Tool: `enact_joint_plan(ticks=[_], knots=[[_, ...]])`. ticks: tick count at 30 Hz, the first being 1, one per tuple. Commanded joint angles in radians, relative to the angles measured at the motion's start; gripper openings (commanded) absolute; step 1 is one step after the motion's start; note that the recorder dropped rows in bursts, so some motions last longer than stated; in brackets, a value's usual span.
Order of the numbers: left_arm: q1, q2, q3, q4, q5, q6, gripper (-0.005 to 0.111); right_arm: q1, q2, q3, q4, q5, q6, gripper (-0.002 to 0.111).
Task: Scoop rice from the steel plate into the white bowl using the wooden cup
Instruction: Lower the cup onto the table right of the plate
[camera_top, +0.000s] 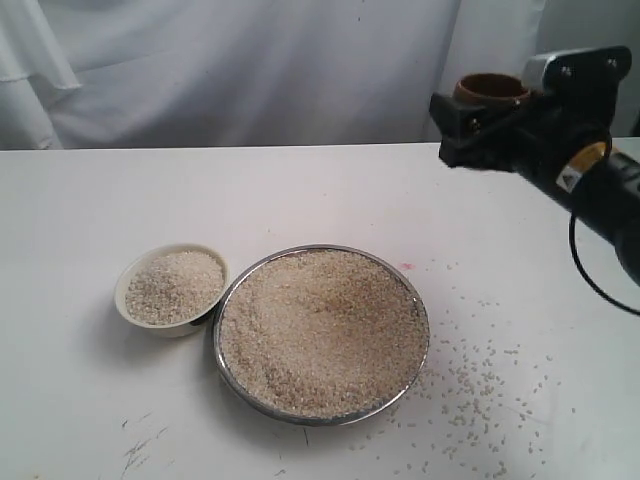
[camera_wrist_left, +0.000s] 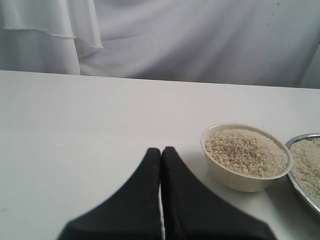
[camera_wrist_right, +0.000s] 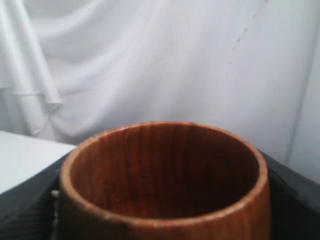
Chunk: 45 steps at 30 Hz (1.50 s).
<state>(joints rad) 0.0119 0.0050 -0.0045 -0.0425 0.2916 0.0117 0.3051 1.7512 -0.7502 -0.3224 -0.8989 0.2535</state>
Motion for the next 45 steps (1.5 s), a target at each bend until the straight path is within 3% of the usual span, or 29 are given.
enact_joint_plan(ticks=[1, 5, 11, 21, 45], knots=[[-0.002, -0.005, 0.005, -0.001, -0.006, -0.003, 0.000, -0.008, -0.010, 0.133, -0.062, -0.124, 0.002, 0.000], [-0.002, -0.005, 0.005, -0.001, -0.006, -0.003, 0.000, -0.008, 0.006, 0.205, -0.024, -0.262, -0.018, 0.000], [-0.002, -0.005, 0.005, -0.001, -0.006, -0.003, 0.000, -0.008, 0.102, 0.224, -0.002, -0.322, -0.020, 0.000], [-0.002, -0.005, 0.005, -0.001, -0.006, -0.003, 0.000, -0.008, 0.307, 0.215, -0.004, -0.322, -0.044, 0.000], [-0.002, -0.005, 0.005, -0.001, -0.006, -0.003, 0.000, -0.008, 0.442, 0.055, -0.015, -0.322, -0.120, 0.000]])
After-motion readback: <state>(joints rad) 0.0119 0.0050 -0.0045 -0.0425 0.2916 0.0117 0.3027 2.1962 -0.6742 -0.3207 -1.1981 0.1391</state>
